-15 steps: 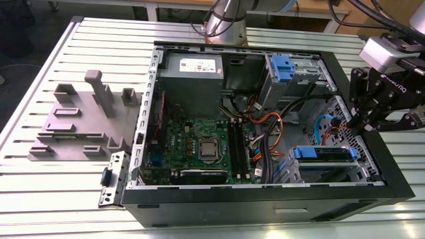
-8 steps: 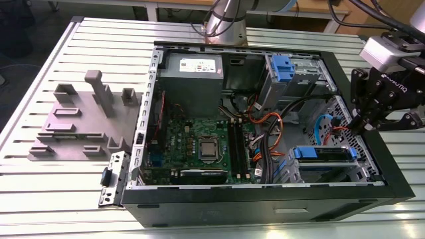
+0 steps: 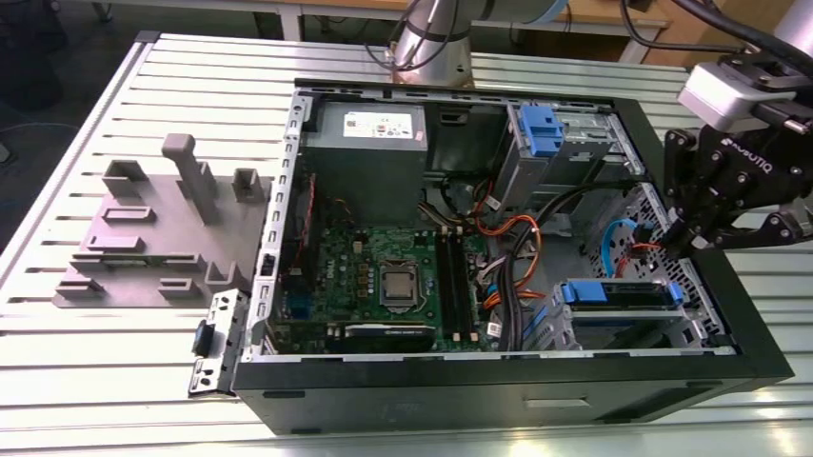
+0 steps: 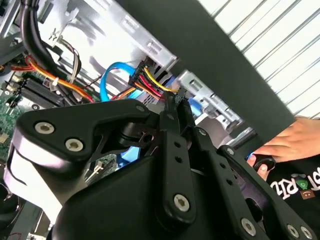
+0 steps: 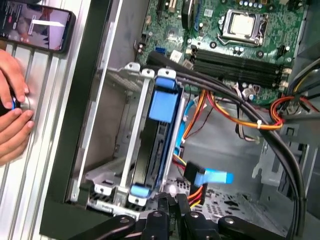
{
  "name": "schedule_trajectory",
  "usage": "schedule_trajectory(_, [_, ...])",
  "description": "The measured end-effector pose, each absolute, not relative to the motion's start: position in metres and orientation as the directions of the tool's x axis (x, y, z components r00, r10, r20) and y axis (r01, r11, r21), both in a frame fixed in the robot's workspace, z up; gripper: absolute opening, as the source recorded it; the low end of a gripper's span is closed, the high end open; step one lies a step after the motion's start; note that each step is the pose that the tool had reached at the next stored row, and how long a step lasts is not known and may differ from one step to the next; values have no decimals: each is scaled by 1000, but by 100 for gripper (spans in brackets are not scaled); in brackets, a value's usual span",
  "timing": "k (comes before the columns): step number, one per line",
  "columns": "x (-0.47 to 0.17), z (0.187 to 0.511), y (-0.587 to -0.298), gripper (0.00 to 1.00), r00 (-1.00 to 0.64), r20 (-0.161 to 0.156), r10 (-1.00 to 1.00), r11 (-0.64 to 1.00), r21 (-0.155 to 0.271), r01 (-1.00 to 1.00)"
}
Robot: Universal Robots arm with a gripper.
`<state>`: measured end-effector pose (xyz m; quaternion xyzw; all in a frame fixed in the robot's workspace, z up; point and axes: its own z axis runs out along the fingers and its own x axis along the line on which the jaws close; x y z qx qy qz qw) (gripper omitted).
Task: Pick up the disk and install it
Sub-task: 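Insert the first disk wire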
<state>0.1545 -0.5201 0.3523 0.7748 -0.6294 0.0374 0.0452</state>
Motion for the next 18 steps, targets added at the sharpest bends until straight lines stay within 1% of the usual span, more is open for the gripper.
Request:
schedule_trajectory(8, [151,352,-520,20,208,121,-971,-206,23,-978])
schedule_trajectory(9, [151,351,-520,26,208,122,-970,-207,23,-978])
schedule_trajectory(18, [152,350,-520,26,216,133,-967,-215,27,-976])
